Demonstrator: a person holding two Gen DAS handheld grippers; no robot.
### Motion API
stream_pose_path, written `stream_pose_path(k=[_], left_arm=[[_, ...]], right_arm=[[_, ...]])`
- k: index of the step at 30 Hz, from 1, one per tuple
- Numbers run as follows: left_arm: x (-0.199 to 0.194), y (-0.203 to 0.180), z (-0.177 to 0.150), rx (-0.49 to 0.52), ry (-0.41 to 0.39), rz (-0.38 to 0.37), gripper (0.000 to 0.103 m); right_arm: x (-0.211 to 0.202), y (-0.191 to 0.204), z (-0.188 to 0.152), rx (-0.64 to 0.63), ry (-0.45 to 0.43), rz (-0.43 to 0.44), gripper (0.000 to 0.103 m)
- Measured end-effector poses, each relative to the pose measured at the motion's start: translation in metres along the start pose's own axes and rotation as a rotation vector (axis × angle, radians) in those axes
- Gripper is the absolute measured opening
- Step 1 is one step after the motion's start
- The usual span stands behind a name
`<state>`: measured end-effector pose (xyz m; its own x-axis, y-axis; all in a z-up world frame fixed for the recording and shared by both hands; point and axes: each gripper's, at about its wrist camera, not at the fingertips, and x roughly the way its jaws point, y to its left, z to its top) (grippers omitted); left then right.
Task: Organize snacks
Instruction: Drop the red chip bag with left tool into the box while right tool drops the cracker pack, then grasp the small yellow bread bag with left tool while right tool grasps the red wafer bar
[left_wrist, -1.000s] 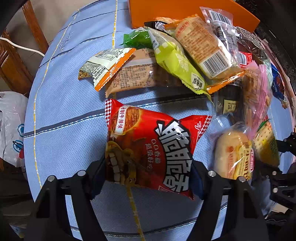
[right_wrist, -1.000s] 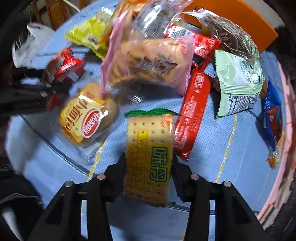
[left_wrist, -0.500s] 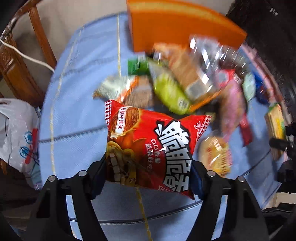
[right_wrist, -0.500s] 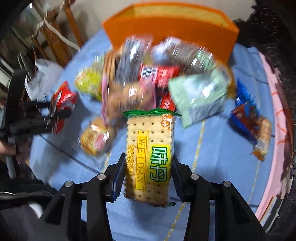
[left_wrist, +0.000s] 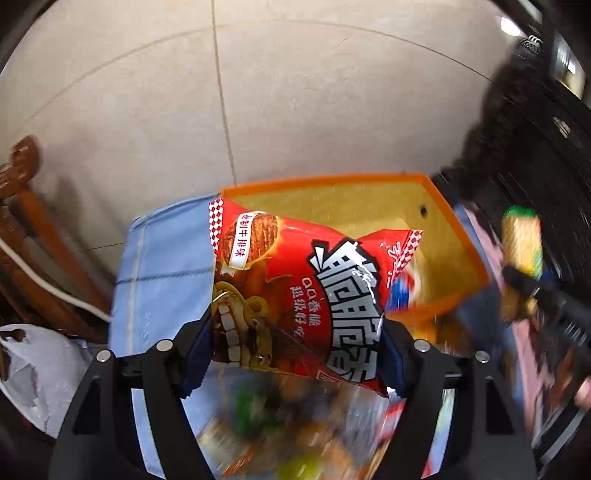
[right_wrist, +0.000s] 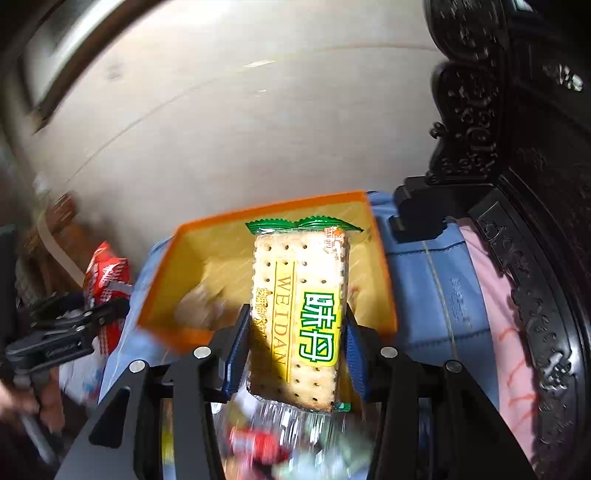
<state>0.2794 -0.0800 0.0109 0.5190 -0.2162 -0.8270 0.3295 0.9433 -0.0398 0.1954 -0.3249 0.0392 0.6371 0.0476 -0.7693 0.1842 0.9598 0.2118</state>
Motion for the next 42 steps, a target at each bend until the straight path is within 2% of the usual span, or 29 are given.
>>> stream_pose_path(k=[2, 4, 5, 6, 7, 8, 9, 10, 12, 14, 19, 22, 24, 27, 31, 35, 40, 42], left_arm=[[0.028, -0.007, 0.02, -0.014, 0.03, 0.022, 0.073], [0.056, -0.012, 0.027, -0.025, 0.071, 0.037, 0.075], [0.067, -0.014, 0.028, -0.03, 0.087, 0.043, 0.079], [0.075, -0.016, 0.026, -0.029, 0.103, 0.051, 0.094], [0.081, -0.016, 0.022, -0.022, 0.11, 0.068, 0.098], [0.083, -0.015, 0.019, -0.009, 0.108, 0.077, 0.098], [0.083, -0.013, 0.016, 0.009, 0.104, 0.074, 0.098], [0.08, -0.01, 0.011, 0.029, 0.099, 0.067, 0.098], [0.07, 0.001, -0.001, 0.044, 0.089, 0.078, 0.098], [0.056, 0.015, -0.015, 0.042, 0.08, 0.059, 0.098], [0.034, 0.059, -0.067, -0.036, 0.135, 0.068, 0.098], [0.029, 0.078, -0.107, -0.116, 0.196, 0.045, 0.098], [0.024, 0.085, -0.138, -0.175, 0.237, 0.051, 0.098], [0.018, 0.086, -0.174, -0.207, 0.275, 0.033, 0.098], [0.008, 0.075, -0.219, -0.2, 0.338, 0.026, 0.098], [0.001, 0.043, -0.244, -0.103, 0.395, -0.027, 0.098], [0.001, -0.01, -0.266, 0.031, 0.438, -0.11, 0.098], [0.004, -0.028, -0.27, 0.064, 0.443, -0.115, 0.098]], right_arm=[[0.035, -0.004, 0.013, 0.047, 0.029, -0.012, 0.046], [0.06, 0.0, 0.011, 0.04, 0.058, -0.033, 0.047], [0.076, 0.002, 0.007, 0.034, 0.072, -0.053, 0.048], [0.084, 0.004, 0.006, 0.04, 0.088, -0.065, 0.05], [0.09, 0.004, 0.002, 0.052, 0.109, -0.068, 0.06], [0.097, 0.002, -0.001, 0.068, 0.138, -0.08, 0.063], [0.098, 0.0, -0.006, 0.075, 0.131, -0.092, 0.066], [0.095, 0.001, -0.008, 0.075, 0.108, -0.092, 0.073], [0.076, 0.002, -0.016, 0.062, 0.055, -0.08, 0.079], [0.055, 0.003, -0.025, 0.056, 0.026, -0.055, 0.082], [0.015, -0.016, -0.065, 0.045, -0.018, -0.062, 0.092], [0.005, -0.039, -0.095, 0.054, 0.016, -0.11, 0.093], [-0.001, -0.055, -0.118, 0.084, 0.081, -0.136, 0.093], [-0.009, -0.069, -0.149, 0.119, 0.143, -0.165, 0.093], [-0.014, -0.06, -0.194, 0.105, 0.258, -0.12, 0.093], [-0.011, -0.03, -0.231, 0.001, 0.343, -0.116, 0.093], [-0.011, -0.006, -0.252, -0.054, 0.389, -0.1, 0.093], [-0.014, -0.005, -0.256, -0.06, 0.397, -0.099, 0.093]])
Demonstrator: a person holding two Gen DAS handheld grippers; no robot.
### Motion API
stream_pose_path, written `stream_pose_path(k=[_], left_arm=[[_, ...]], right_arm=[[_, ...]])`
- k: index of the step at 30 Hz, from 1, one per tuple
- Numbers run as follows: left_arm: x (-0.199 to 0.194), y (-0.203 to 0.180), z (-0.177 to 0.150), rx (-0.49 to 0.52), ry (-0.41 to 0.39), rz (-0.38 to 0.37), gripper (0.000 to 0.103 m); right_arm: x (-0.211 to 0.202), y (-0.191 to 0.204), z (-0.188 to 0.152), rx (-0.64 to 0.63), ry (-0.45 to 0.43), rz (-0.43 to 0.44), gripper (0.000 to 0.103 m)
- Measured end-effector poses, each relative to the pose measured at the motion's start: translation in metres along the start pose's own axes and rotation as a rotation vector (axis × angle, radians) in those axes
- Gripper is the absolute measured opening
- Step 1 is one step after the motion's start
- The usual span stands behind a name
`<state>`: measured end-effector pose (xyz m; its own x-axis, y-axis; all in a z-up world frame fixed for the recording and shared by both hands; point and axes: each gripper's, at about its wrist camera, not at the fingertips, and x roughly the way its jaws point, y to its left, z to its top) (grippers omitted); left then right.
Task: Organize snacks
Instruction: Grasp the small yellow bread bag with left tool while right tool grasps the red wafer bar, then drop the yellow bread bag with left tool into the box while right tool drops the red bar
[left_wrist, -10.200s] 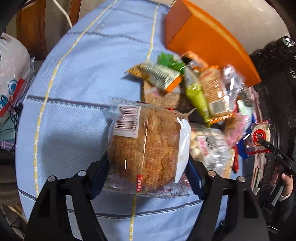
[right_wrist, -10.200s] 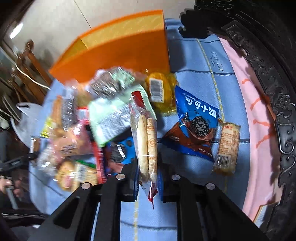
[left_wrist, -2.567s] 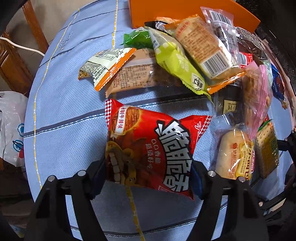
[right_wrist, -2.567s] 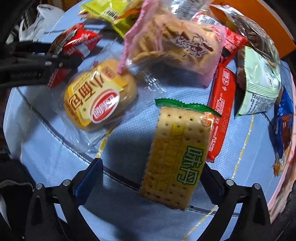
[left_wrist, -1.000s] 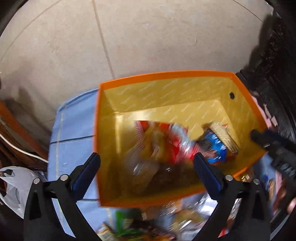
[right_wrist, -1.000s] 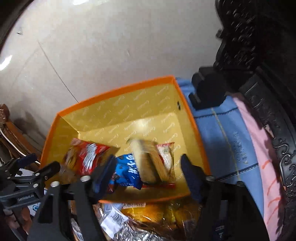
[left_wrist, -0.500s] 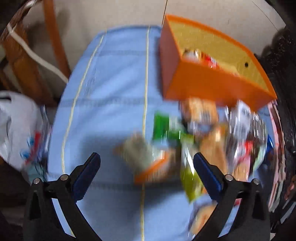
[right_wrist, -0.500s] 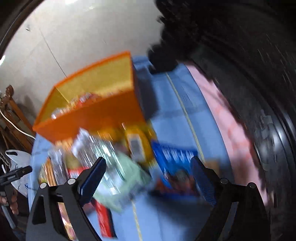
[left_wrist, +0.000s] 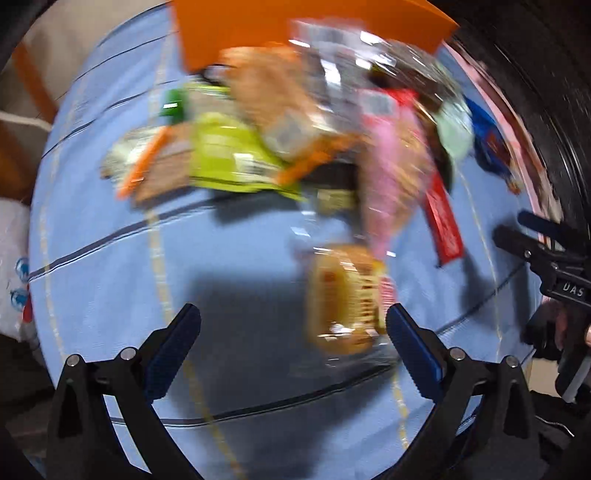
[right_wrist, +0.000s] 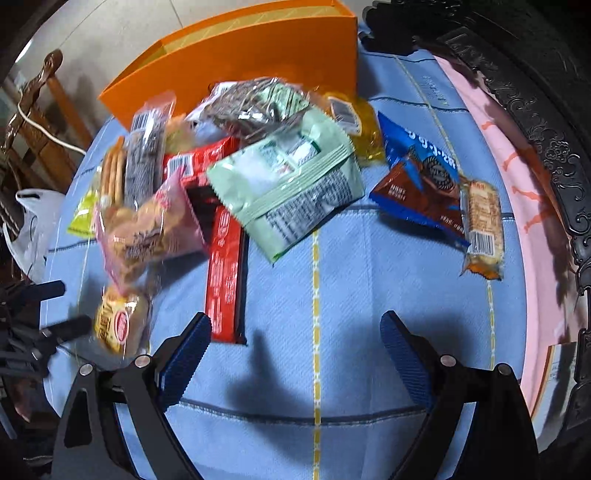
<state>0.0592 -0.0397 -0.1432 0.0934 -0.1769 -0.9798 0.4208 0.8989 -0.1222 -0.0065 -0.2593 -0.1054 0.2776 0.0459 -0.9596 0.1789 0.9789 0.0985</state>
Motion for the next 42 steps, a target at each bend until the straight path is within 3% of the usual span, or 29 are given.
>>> stream_pose_path(k=[6, 7, 8, 9, 11, 18, 20, 21, 22, 24, 28, 35, 42], left_arm=[[0.031, -0.028, 0.001, -0.007, 0.045, 0.057, 0.098], [0.035, -0.029, 0.0, -0.008, 0.047, 0.073, 0.094], [0.04, -0.031, 0.0, 0.0, 0.057, 0.074, 0.067], [0.038, -0.032, -0.001, 0.009, 0.041, 0.103, 0.057], [0.035, -0.029, -0.001, -0.007, 0.034, 0.082, 0.053], [0.018, 0.009, -0.014, -0.123, 0.022, 0.063, 0.052], [0.014, 0.014, -0.017, -0.137, 0.015, 0.062, 0.052], [0.011, 0.016, -0.017, -0.14, 0.012, 0.06, 0.052], [0.01, 0.019, -0.021, -0.139, 0.012, 0.058, 0.052], [0.008, 0.023, -0.026, -0.137, 0.013, 0.062, 0.052], [0.007, 0.04, -0.036, -0.15, 0.016, 0.05, 0.052], [-0.027, 0.062, -0.043, -0.136, -0.077, 0.052, 0.052], [-0.057, 0.071, -0.021, -0.136, -0.129, 0.024, 0.052]], right_arm=[[-0.008, -0.004, -0.017, 0.014, 0.013, 0.013, 0.093], [-0.008, -0.005, -0.019, 0.013, 0.015, 0.015, 0.093], [-0.009, -0.004, -0.022, 0.011, 0.017, 0.016, 0.093], [-0.009, -0.006, -0.025, 0.009, 0.019, 0.017, 0.093], [-0.001, -0.007, -0.024, -0.004, 0.026, 0.021, 0.093], [0.016, 0.037, -0.01, -0.141, 0.017, 0.046, 0.091], [0.028, 0.052, -0.002, -0.183, 0.026, 0.032, 0.073], [0.035, 0.058, 0.0, -0.203, 0.04, 0.017, 0.053], [0.043, 0.062, 0.002, -0.22, 0.065, -0.002, 0.04], [0.05, 0.069, 0.005, -0.252, 0.06, -0.046, 0.028], [0.052, 0.065, 0.008, -0.232, 0.09, -0.028, 0.024], [0.008, 0.031, 0.005, -0.156, 0.055, 0.125, 0.024], [-0.026, 0.022, 0.005, -0.126, 0.012, 0.204, 0.023]])
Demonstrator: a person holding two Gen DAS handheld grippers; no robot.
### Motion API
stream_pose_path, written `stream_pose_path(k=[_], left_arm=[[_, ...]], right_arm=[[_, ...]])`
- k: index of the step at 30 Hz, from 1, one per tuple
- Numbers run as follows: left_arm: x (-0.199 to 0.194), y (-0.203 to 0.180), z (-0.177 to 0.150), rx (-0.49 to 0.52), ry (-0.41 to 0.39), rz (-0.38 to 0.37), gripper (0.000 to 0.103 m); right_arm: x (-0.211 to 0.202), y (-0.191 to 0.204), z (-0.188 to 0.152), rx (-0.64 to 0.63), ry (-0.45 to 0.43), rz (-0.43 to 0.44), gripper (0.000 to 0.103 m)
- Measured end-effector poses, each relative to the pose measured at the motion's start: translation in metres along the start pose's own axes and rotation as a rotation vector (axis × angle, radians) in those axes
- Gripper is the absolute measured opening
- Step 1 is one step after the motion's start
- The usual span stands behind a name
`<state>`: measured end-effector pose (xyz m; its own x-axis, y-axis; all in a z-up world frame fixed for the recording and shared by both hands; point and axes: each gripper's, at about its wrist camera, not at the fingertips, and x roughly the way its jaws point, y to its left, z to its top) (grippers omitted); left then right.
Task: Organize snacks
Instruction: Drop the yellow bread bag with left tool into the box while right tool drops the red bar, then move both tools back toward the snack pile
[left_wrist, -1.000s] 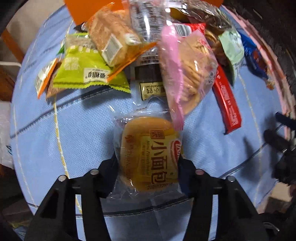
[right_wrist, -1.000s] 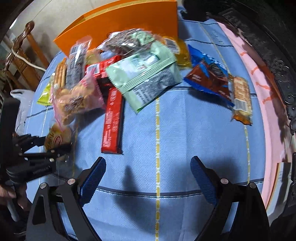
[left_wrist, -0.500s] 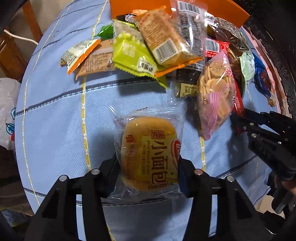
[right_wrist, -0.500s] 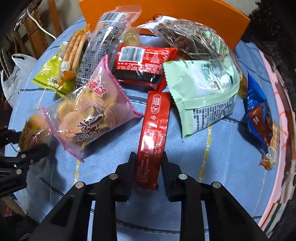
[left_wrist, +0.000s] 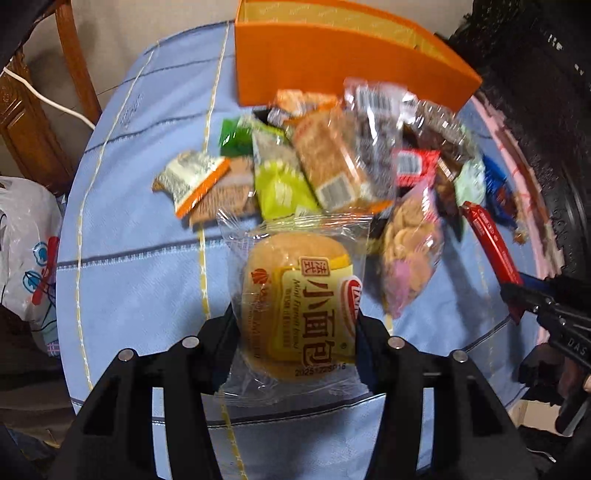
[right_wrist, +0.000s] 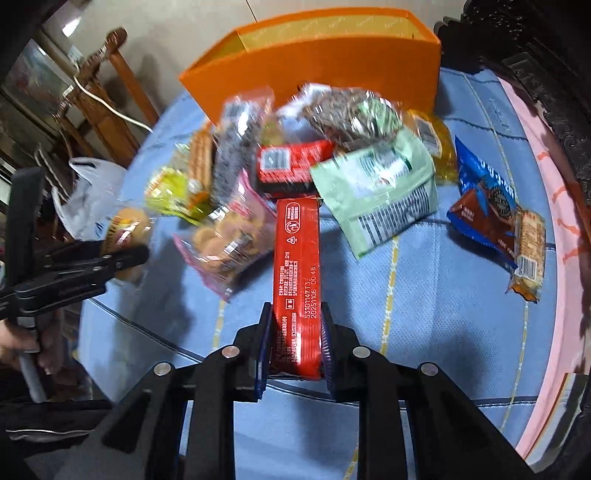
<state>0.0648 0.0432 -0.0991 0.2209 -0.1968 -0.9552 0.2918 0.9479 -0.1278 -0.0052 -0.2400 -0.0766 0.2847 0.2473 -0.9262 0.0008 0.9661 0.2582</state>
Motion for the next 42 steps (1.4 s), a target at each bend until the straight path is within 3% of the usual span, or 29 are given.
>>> stream_pose_path(k=[5, 9, 16, 20, 24, 29, 32, 33, 34, 38, 40, 42], left_arm=[[-0.019, -0.014, 0.034, 0.013, -0.058, -0.029, 0.052], [-0.032, -0.037, 0.074, 0.048, -0.126, -0.038, 0.052], [-0.057, -0.051, 0.19, 0.026, -0.237, -0.094, 0.052], [-0.046, -0.057, 0.253, 0.003, -0.249, -0.082, 0.052], [-0.003, -0.069, 0.298, 0.011, -0.183, -0.033, 0.052], [0.047, -0.071, 0.312, -0.016, -0.087, 0.002, 0.057], [0.06, -0.067, 0.31, -0.022, -0.077, 0.054, 0.092], [0.06, -0.067, 0.309, -0.006, -0.081, 0.073, 0.097], [0.06, -0.066, 0.307, 0.015, -0.082, 0.092, 0.097], [0.049, -0.052, 0.291, 0.045, -0.086, 0.103, 0.097], [0.04, -0.042, 0.275, 0.052, -0.092, 0.113, 0.098], [0.036, -0.031, 0.258, 0.05, -0.088, 0.13, 0.098]], right_arm=[[-0.029, 0.001, 0.018, 0.014, -0.075, 0.068, 0.024], [-0.056, 0.005, 0.057, 0.015, -0.179, 0.093, 0.024], [-0.081, -0.01, 0.145, 0.052, -0.355, 0.095, 0.024], [-0.073, -0.025, 0.197, 0.093, -0.397, 0.091, 0.024], [-0.047, -0.04, 0.237, 0.134, -0.376, 0.075, 0.024], [0.0, -0.048, 0.262, 0.174, -0.32, 0.034, 0.024], [0.023, -0.054, 0.266, 0.205, -0.285, 0.008, 0.027], [0.028, -0.054, 0.265, 0.215, -0.272, 0.004, 0.03], [0.031, -0.054, 0.263, 0.22, -0.27, -0.003, 0.041], [0.02, -0.048, 0.246, 0.203, -0.318, -0.007, 0.052], [0.009, -0.047, 0.235, 0.197, -0.341, -0.002, 0.066], [-0.006, -0.045, 0.213, 0.172, -0.369, -0.003, 0.07]])
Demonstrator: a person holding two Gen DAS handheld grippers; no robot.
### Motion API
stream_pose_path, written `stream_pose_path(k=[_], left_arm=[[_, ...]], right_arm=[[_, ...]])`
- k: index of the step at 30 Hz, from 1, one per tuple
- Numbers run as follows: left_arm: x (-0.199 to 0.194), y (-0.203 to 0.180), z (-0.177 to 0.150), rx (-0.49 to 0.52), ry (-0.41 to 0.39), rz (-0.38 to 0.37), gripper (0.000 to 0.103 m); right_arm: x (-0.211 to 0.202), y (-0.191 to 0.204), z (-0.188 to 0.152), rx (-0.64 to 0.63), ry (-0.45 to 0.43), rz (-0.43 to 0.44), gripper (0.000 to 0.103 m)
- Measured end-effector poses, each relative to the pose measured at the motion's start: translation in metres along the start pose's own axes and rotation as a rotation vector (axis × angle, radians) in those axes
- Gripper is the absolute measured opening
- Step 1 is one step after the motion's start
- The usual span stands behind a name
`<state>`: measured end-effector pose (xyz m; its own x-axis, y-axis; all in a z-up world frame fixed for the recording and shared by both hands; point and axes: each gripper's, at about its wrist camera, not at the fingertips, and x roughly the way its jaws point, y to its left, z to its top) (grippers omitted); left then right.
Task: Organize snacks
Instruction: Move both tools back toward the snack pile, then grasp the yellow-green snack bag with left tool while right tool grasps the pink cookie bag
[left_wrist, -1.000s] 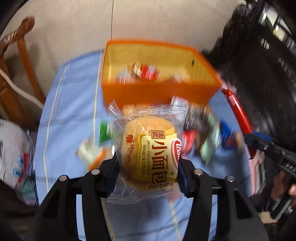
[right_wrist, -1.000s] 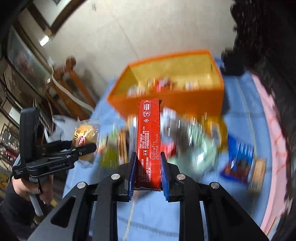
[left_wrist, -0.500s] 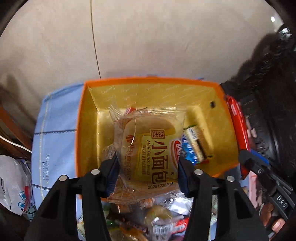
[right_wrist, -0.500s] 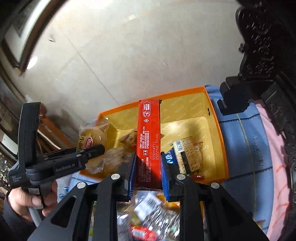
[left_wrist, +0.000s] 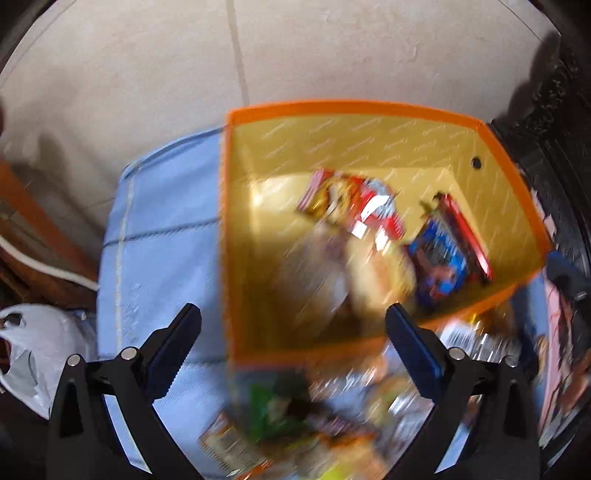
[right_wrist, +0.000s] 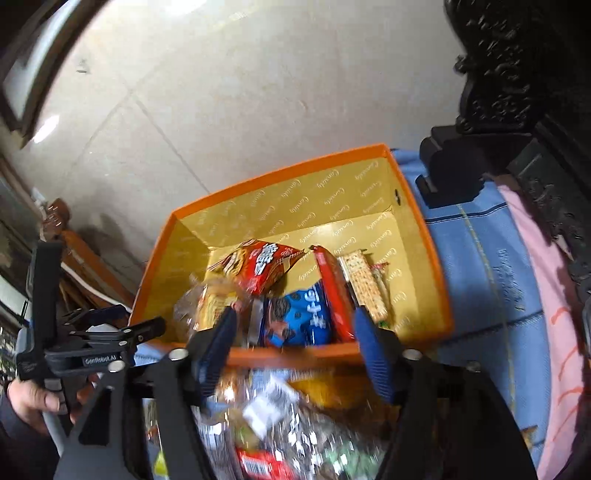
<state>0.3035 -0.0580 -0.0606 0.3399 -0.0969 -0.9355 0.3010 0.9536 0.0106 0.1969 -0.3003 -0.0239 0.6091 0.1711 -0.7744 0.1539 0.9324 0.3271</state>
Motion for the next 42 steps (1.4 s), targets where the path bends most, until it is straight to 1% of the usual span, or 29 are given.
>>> stream_pose_path(k=[1, 2, 5, 7, 9, 11, 13, 15, 19, 20, 21, 23, 24, 25, 26, 27, 28, 30, 31, 32, 35, 36, 37, 38, 39, 40, 41, 42], left_arm=[[-0.004, 0.007, -0.016, -0.006, 0.009, 0.003, 0.098], [-0.005, 0.01, -0.025, -0.012, 0.015, 0.005, 0.098], [-0.009, 0.019, -0.067, -0.033, 0.041, 0.011, 0.098], [-0.009, 0.021, -0.096, -0.051, 0.072, 0.005, 0.098], [-0.007, 0.021, -0.119, -0.063, 0.094, -0.01, 0.098], [-0.002, 0.017, -0.142, -0.065, 0.123, -0.01, 0.098], [0.006, 0.015, -0.158, -0.082, 0.159, -0.029, 0.098], [0.014, 0.012, -0.168, -0.092, 0.187, -0.027, 0.098], [0.022, 0.003, -0.17, -0.118, 0.185, -0.068, 0.098], [0.024, -0.001, -0.168, -0.116, 0.177, -0.066, 0.098], [0.027, -0.005, -0.166, -0.113, 0.173, -0.052, 0.085], [0.035, -0.015, -0.161, -0.083, 0.174, -0.05, 0.052], [0.034, -0.018, -0.159, -0.078, 0.167, -0.037, 0.04], [0.031, -0.023, -0.157, -0.062, 0.154, -0.045, 0.034], [0.027, -0.026, -0.157, -0.048, 0.145, -0.074, 0.024], [0.023, -0.027, -0.157, -0.046, 0.138, -0.083, 0.021], [0.018, -0.026, -0.159, -0.046, 0.129, -0.092, 0.02], [0.011, -0.02, -0.164, -0.05, 0.123, -0.112, 0.018], [0.009, -0.014, -0.169, -0.062, 0.132, -0.122, 0.018], [0.007, -0.01, -0.171, -0.077, 0.14, -0.134, 0.017], [0.004, 0.0, -0.179, -0.094, 0.141, -0.163, 0.017], [0.002, -0.002, -0.185, -0.097, 0.144, -0.168, 0.017], [0.005, -0.002, -0.189, -0.106, 0.15, -0.175, 0.017], [0.008, -0.001, -0.19, -0.117, 0.153, -0.185, 0.017], [0.01, -0.001, -0.192, -0.126, 0.157, -0.193, 0.017], [0.009, -0.002, -0.194, -0.134, 0.156, -0.2, 0.017], [0.01, -0.002, -0.195, -0.134, 0.152, -0.205, 0.017], [0.011, 0.0, -0.195, -0.138, 0.15, -0.21, 0.017]], right_arm=[[-0.008, -0.001, -0.006, -0.007, -0.004, -0.004, 0.072], [-0.017, -0.004, -0.017, -0.013, -0.002, -0.013, 0.073], [-0.037, -0.018, -0.048, -0.016, 0.023, -0.053, 0.074], [-0.045, -0.03, -0.069, 0.005, 0.058, -0.077, 0.074], [-0.052, -0.046, -0.091, 0.052, 0.095, -0.09, 0.074], [-0.057, -0.057, -0.111, 0.083, 0.136, -0.106, 0.075], [-0.059, -0.058, -0.125, 0.085, 0.16, -0.108, 0.075], [-0.058, -0.056, -0.14, 0.077, 0.195, -0.1, 0.075], [-0.056, -0.043, -0.155, 0.062, 0.228, -0.083, 0.075], [-0.056, -0.039, -0.157, 0.052, 0.234, -0.077, 0.075], [-0.055, -0.035, -0.159, 0.045, 0.238, -0.07, 0.076], [-0.053, -0.027, -0.162, 0.038, 0.25, -0.058, 0.08], [-0.052, -0.021, -0.164, 0.029, 0.259, -0.049, 0.083], [-0.05, -0.013, -0.167, 0.006, 0.268, -0.04, 0.083], [-0.047, -0.002, -0.17, -0.033, 0.276, -0.032, 0.084], [-0.043, 0.013, -0.174, -0.097, 0.283, -0.025, 0.085], [-0.04, 0.025, -0.18, -0.145, 0.287, -0.022, 0.087], [-0.028, 0.055, -0.192, -0.292, 0.293, -0.01, 0.088], [-0.019, 0.071, -0.201, -0.372, 0.294, -0.013, 0.09], [-0.011, 0.08, -0.207, -0.419, 0.302, -0.023, 0.091], [0.019, 0.1, -0.22, -0.53, 0.326, -0.055, 0.092], [0.026, 0.101, -0.221, -0.541, 0.326, -0.067, 0.095], [0.035, 0.101, -0.222, -0.543, 0.331, -0.064, 0.095], [0.046, 0.098, -0.221, -0.521, 0.346, -0.033, 0.094], [0.051, 0.095, -0.219, -0.503, 0.371, -0.012, 0.084], [0.055, 0.094, -0.217, -0.476, 0.406, 0.027, 0.058], [0.052, 0.097, -0.213, -0.467, 0.421, 0.055, 0.056], [0.048, 0.101, -0.211, -0.481, 0.428, 0.037, 0.052]])
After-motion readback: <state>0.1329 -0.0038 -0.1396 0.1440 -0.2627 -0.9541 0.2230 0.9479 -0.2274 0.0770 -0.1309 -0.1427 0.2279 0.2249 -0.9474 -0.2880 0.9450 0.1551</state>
